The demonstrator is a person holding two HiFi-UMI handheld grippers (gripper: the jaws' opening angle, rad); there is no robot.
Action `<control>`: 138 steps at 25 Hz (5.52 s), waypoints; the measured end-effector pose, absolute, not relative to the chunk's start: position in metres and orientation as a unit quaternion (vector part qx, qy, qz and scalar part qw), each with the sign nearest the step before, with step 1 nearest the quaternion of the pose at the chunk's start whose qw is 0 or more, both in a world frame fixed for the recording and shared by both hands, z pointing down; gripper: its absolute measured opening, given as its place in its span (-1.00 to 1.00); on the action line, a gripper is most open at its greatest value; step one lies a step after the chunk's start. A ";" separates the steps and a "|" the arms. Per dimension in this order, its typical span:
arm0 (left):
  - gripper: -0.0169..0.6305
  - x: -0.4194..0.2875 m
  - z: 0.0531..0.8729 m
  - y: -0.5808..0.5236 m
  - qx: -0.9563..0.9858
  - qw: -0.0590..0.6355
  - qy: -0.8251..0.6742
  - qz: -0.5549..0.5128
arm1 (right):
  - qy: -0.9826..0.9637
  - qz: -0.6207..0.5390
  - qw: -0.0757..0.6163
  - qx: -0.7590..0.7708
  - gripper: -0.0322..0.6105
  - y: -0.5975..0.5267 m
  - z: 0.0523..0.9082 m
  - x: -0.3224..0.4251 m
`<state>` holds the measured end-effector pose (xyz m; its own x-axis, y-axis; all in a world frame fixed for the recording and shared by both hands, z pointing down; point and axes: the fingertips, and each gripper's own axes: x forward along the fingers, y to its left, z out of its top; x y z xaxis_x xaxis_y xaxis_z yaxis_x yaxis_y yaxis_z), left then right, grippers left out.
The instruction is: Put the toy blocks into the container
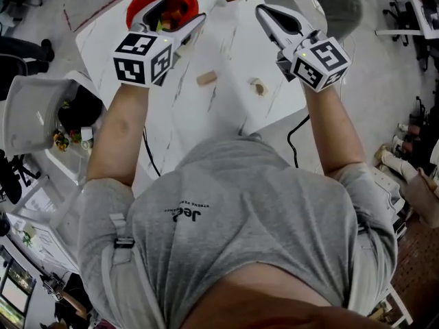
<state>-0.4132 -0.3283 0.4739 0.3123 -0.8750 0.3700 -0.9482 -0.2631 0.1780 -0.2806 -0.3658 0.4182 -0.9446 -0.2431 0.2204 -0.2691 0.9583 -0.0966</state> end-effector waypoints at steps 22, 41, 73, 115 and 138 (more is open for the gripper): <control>0.43 -0.128 0.657 -0.260 0.831 0.279 -0.407 0.259 | -0.961 0.107 0.087 0.241 -0.89 -0.356 0.449 -0.059; 0.11 -0.086 0.708 -0.255 0.799 0.283 -0.422 0.321 | -0.944 0.118 0.077 0.299 -0.89 -0.329 0.453 0.053; 0.11 -0.379 0.496 -0.334 0.740 0.208 -0.609 0.195 | -0.978 0.078 0.072 0.181 -0.89 -0.374 0.405 -0.171; 0.36 -0.277 0.656 -0.225 0.834 0.223 -0.351 0.363 | -0.977 0.098 0.100 0.161 -0.89 -0.373 0.441 -0.231; -0.36 -0.288 0.686 -0.228 0.796 0.260 -0.367 0.404 | -0.973 0.097 0.107 0.181 -0.89 -0.375 0.442 -0.203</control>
